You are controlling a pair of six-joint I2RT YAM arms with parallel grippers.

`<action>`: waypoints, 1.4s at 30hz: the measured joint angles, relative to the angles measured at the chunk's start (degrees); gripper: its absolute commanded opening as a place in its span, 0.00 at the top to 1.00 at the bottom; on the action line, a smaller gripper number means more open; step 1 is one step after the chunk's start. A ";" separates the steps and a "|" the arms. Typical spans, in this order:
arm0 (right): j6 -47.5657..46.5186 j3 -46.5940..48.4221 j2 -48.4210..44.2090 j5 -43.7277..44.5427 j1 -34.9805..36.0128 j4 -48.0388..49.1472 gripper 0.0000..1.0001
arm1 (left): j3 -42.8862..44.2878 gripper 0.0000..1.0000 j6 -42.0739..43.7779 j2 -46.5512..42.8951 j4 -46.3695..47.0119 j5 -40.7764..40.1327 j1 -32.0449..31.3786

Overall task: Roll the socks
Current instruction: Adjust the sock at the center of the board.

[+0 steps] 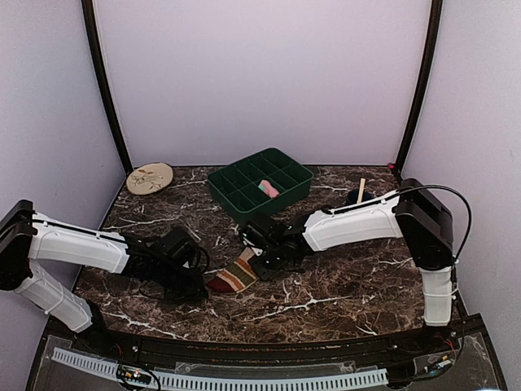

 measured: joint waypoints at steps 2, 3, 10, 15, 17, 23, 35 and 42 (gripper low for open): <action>0.24 -0.48 -0.09 -1.16 -0.59 0.57 0.82 | 0.22 0.76 0.00 0.00 -0.44 -0.04 0.00; 0.48 -0.90 -0.17 -2.03 -0.94 1.09 0.83 | 0.33 0.76 0.02 -0.02 -0.55 -0.07 0.00; 3.43 -5.55 -2.47 -9.97 -4.79 5.81 0.86 | 0.83 0.75 0.24 -0.02 -1.42 -0.94 0.00; 5.86 -8.35 -3.89 -15.58 -7.30 8.92 0.85 | 1.70 0.76 0.46 -0.02 -2.56 -1.44 0.00; 7.19 -9.42 -4.46 -18.51 -8.17 10.08 0.85 | 2.36 0.75 0.68 -0.04 -3.74 -2.03 0.00; 12.17 -13.05 -6.34 -26.77 -10.47 14.97 0.84 | 6.80 0.75 3.08 -1.51 -6.69 -4.70 0.00; 25.66 -24.35 -8.48 -36.70 -12.13 29.22 0.84 | 14.03 0.74 9.09 1.11 -4.15 -6.67 0.00; 32.15 -30.05 -10.29 -39.04 -13.35 36.26 0.84 | 17.31 0.75 11.65 8.28 -2.23 -4.55 0.00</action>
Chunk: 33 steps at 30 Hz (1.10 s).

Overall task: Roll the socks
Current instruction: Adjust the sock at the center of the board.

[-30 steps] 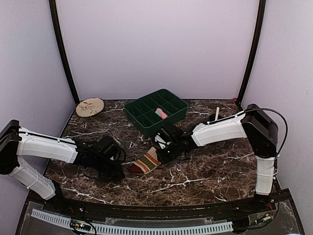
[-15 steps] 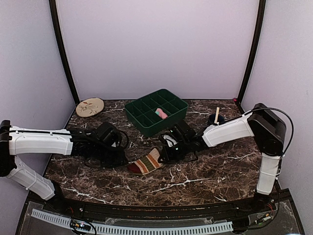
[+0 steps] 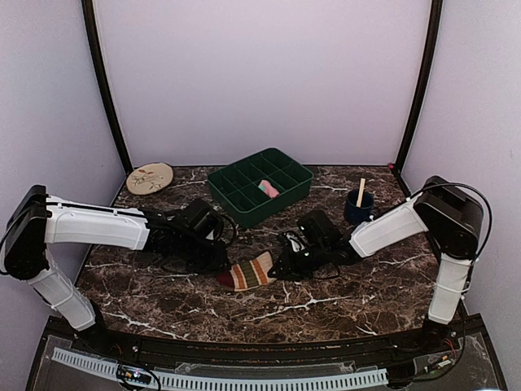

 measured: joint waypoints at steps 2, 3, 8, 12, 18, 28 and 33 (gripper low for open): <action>1.07 -0.79 -0.46 -0.04 -0.11 0.74 0.84 | 0.66 0.75 0.61 1.60 0.66 0.83 0.00; 1.36 -1.03 -0.68 -0.04 -0.15 0.96 0.83 | 0.79 0.75 0.81 2.21 0.94 1.20 0.00; 2.47 -1.84 -1.25 0.15 -0.26 1.86 0.78 | 0.79 0.75 1.03 3.89 2.25 2.93 -0.02; 2.32 -2.32 -1.66 1.18 -0.33 1.36 0.70 | 0.46 0.75 1.03 4.37 3.54 3.85 -0.37; -2.05 0.15 -4.92 7.54 -0.31 -6.99 0.53 | -0.33 0.75 1.07 6.10 4.98 4.13 -1.68; -13.38 21.86 -1.20 19.85 2.25 -24.44 0.45 | -1.07 0.75 1.73 7.06 6.54 3.91 -2.64; -16.61 28.65 4.22 25.79 5.01 -31.87 0.45 | -1.07 0.75 1.97 7.65 6.99 3.65 -2.64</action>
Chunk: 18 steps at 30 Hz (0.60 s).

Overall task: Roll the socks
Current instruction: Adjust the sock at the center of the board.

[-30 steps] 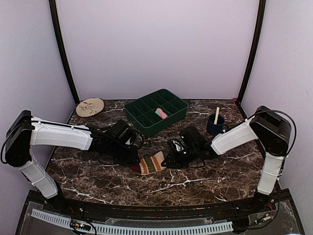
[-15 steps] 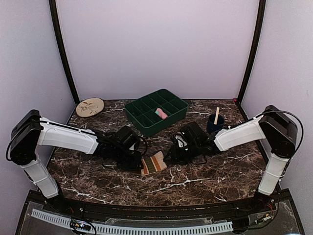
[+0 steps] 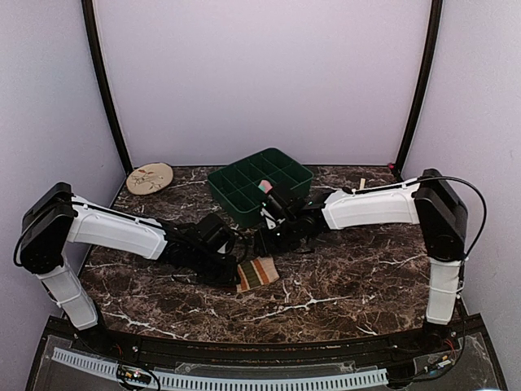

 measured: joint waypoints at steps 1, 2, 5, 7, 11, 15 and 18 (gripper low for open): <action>-0.42 0.28 0.81 1.07 0.50 -1.40 0.45 | 0.00 0.75 0.07 0.04 0.00 -0.02 0.00; -0.66 0.48 1.42 1.86 0.85 -2.60 0.45 | 0.00 0.75 0.11 0.07 0.00 -0.07 0.00; -1.14 0.61 2.89 4.63 1.90 -6.43 0.46 | 0.04 0.75 0.20 0.11 0.02 -0.15 0.00; -1.46 0.79 3.26 6.32 2.47 -8.39 0.46 | 0.11 0.75 0.33 0.24 0.02 -0.15 0.00; -1.88 1.29 3.30 8.70 3.32 -10.12 0.47 | 0.37 0.75 0.39 0.90 0.26 -0.13 0.00; -2.14 2.43 3.74 10.69 4.15 -11.37 0.48 | 0.90 0.75 0.46 1.31 0.37 -0.09 0.00; -2.51 3.48 4.33 12.07 4.76 -12.04 0.50 | 1.14 0.75 0.52 1.60 0.37 -0.09 -0.04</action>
